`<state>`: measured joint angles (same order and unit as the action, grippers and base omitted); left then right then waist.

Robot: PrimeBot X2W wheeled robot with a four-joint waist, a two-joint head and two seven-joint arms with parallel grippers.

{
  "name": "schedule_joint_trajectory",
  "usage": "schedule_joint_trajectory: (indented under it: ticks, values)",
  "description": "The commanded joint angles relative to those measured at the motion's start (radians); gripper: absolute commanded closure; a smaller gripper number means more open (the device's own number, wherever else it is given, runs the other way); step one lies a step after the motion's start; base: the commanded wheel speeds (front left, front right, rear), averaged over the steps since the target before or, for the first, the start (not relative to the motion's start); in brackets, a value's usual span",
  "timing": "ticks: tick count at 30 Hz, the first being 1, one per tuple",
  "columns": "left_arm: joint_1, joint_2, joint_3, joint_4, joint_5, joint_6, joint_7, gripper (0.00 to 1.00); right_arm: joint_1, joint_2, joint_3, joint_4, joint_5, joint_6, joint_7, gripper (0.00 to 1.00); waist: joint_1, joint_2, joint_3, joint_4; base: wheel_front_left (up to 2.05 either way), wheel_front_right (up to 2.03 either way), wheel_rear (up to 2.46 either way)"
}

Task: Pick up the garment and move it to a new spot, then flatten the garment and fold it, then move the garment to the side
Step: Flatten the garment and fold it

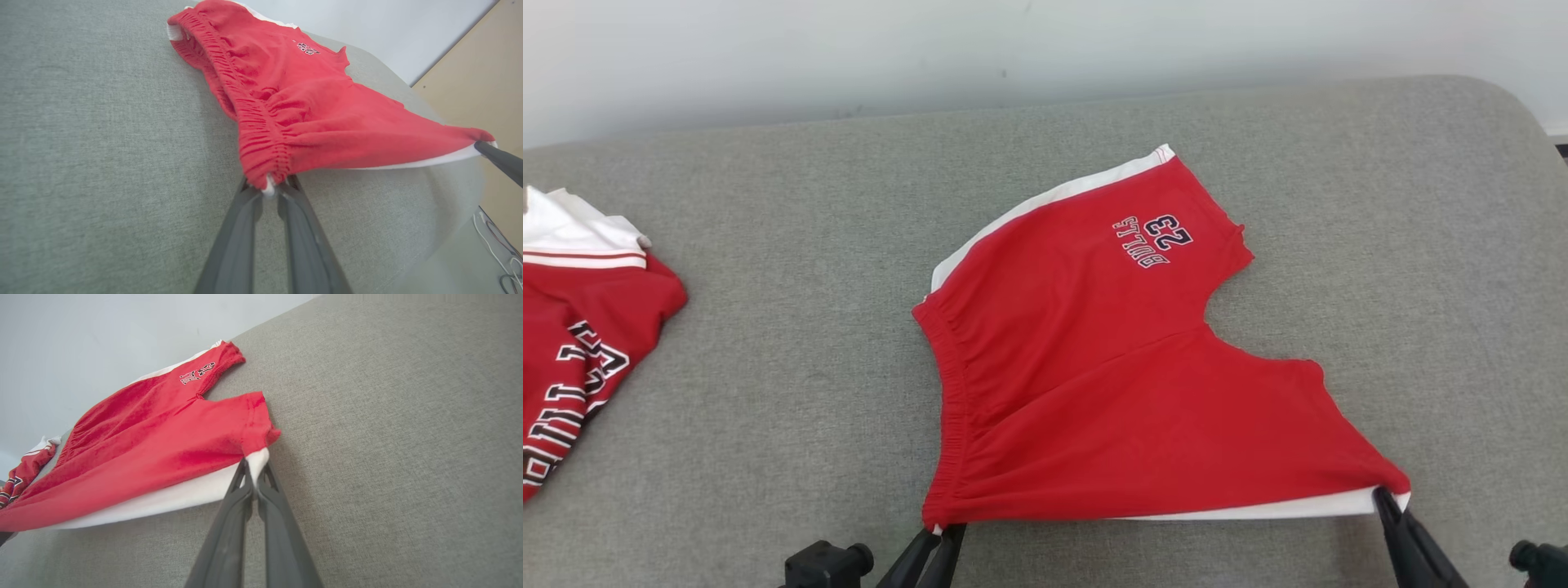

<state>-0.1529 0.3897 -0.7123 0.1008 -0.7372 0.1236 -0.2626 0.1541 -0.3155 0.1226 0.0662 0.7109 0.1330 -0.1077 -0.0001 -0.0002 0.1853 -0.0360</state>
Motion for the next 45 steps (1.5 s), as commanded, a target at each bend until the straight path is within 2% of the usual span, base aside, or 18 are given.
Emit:
schedule_joint_trajectory:
  ticks: [1, 6, 11, 15, 24, 34, 44, 45]
  values:
    - [0.013, 0.001, 0.01, 0.008, 0.01, 0.002, -0.003, 1.0, 0.006, 0.001, -0.019, -0.009, -0.01, -0.004, 0.004, 1.0, 0.0001, 0.0002, -0.001, 0.004, 0.0, 0.0, 0.0]
    - [-0.037, -0.031, 0.012, 0.017, 0.043, -0.027, -0.003, 1.0, -0.049, 0.027, -0.08, -0.071, -0.043, -0.004, 0.057, 1.0, 0.0001, 0.0002, 0.0, 0.024, 0.0, 0.0, 0.0]
    - [-0.112, -0.062, -0.004, 0.023, 0.062, -0.049, 0.005, 1.0, -0.125, 0.008, -0.091, -0.084, -0.055, -0.004, 0.099, 1.0, 0.0001, 0.0002, 0.025, 0.048, 0.0, 0.0, 0.0]
    - [-0.225, -0.111, -0.016, 0.058, 0.077, -0.069, 0.027, 1.0, -0.287, -0.012, -0.099, -0.037, -0.046, -0.004, 0.141, 1.0, 0.0001, 0.0002, 0.075, 0.079, 0.0, 0.0, 0.0]
    - [-0.407, -0.195, -0.003, 0.187, 0.065, -0.11, 0.035, 1.0, -0.639, -0.075, -0.021, 0.187, -0.075, -0.003, 0.16, 1.0, 0.0001, 0.0002, 0.157, 0.143, 0.0, 0.0, 0.0]
    - [-0.572, -0.257, 0.02, 0.308, 0.051, -0.144, 0.034, 1.0, -0.995, -0.086, 0.076, 0.518, -0.111, -0.004, 0.131, 1.0, 0.0001, 0.0002, 0.237, 0.209, 0.0, 0.0, 0.0]
    - [-0.632, -0.299, 0.011, 0.379, 0.062, -0.158, 0.014, 1.0, -1.167, -0.075, 0.171, 0.744, -0.129, -0.004, 0.059, 1.0, 0.0001, 0.0002, 0.27, 0.237, 0.0, 0.0, 0.0]
    - [-0.637, -0.302, 0.011, 0.386, 0.066, -0.159, 0.013, 0.58, -1.177, -0.074, 0.182, 0.76, -0.123, -0.004, 0.049, 0.92, 0.0001, 0.0002, 0.269, 0.238, 0.0, 0.0, 0.0]
